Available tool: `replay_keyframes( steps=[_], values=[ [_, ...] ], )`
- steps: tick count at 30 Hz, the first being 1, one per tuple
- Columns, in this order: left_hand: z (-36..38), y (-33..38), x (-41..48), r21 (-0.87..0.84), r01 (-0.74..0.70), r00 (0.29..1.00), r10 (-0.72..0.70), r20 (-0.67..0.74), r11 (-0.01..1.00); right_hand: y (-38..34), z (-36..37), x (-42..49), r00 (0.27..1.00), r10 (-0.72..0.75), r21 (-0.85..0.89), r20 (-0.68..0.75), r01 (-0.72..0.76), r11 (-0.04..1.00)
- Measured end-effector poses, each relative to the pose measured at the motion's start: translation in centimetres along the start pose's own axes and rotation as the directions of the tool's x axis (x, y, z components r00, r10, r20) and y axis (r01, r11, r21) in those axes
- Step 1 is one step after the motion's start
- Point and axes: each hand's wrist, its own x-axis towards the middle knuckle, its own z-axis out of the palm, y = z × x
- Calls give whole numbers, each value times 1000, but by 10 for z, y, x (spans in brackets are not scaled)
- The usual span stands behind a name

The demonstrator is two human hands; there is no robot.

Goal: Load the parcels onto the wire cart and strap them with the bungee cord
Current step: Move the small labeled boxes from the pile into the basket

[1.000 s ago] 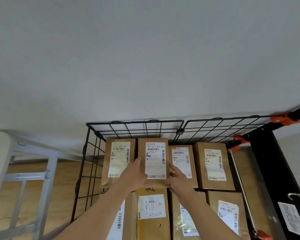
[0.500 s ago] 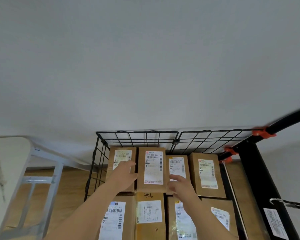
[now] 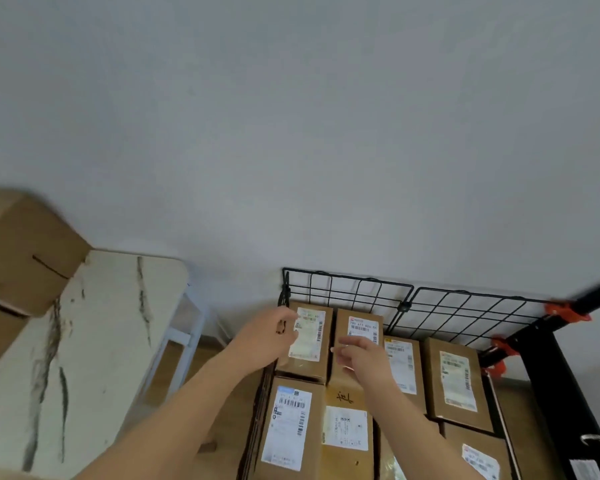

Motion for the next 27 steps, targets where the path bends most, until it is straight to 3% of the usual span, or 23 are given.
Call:
replay_keyframes(
  steps=[11, 18, 27],
  values=[
    [-106, -94, -136, -210, -82, 966, 26, -259, 974, -10, 144, -121, 971, -200, -28, 134, 206, 978],
    [-164, -179, -220, -234, -107, 917, 5, -399, 966, 5, 251, -190, 944, -241, -54, 225, 259, 964],
    [-217, -285, -302, -319, -61, 847, -121, -518, 946, 21, 366, -254, 897, -262, -117, 356, 321, 940]
  ],
)
